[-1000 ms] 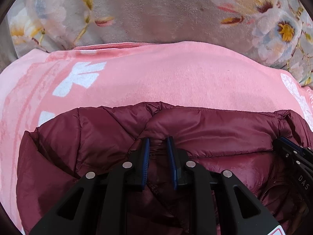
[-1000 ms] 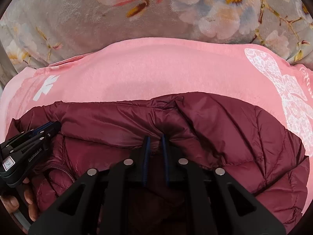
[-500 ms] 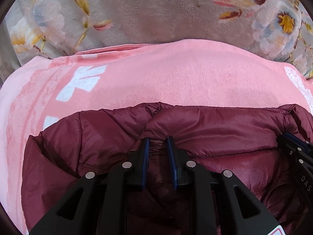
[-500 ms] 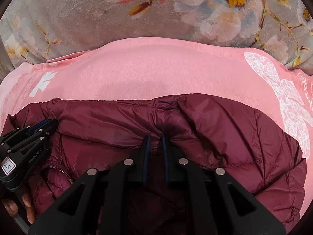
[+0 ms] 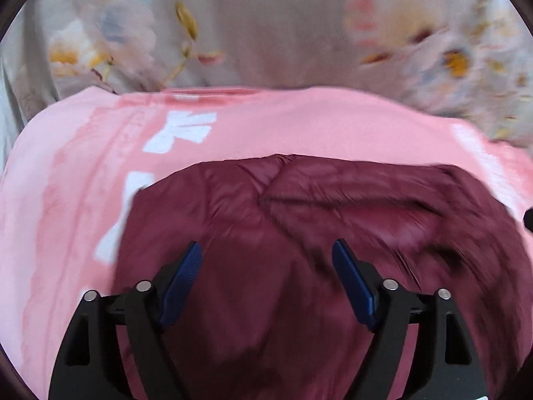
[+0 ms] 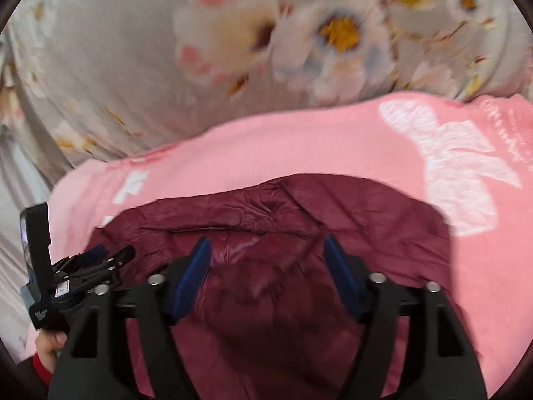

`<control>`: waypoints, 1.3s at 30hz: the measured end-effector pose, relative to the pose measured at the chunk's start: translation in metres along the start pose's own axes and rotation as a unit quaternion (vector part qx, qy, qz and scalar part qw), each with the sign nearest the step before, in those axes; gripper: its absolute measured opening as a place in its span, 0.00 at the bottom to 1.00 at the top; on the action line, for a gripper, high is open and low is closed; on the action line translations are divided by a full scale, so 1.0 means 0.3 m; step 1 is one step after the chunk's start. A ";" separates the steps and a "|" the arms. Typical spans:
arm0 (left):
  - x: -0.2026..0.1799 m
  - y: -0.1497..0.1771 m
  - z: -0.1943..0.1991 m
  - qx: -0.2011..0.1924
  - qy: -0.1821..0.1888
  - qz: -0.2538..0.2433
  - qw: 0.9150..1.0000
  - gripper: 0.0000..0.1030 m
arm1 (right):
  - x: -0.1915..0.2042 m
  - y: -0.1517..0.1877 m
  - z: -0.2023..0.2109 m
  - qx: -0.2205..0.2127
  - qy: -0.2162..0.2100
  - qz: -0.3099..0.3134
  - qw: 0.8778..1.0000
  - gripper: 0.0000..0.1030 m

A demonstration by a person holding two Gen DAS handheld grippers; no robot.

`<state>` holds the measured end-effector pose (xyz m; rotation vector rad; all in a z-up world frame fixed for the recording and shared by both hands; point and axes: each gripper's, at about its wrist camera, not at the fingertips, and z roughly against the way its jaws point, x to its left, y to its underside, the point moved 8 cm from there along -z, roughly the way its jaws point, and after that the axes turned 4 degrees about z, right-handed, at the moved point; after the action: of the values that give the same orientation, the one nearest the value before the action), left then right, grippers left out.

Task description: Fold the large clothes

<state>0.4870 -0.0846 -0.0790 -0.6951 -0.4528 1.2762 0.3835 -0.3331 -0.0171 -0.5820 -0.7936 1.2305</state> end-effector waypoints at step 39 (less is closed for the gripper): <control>0.408 0.851 0.975 0.081 0.104 0.196 0.972 0.02 | -0.123 0.794 0.992 0.022 0.022 -0.127 0.991 0.04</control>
<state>0.1428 0.1316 -0.0545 -0.7946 -0.0352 1.5699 0.0010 -0.3169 -0.0262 -0.4546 -0.7755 0.9970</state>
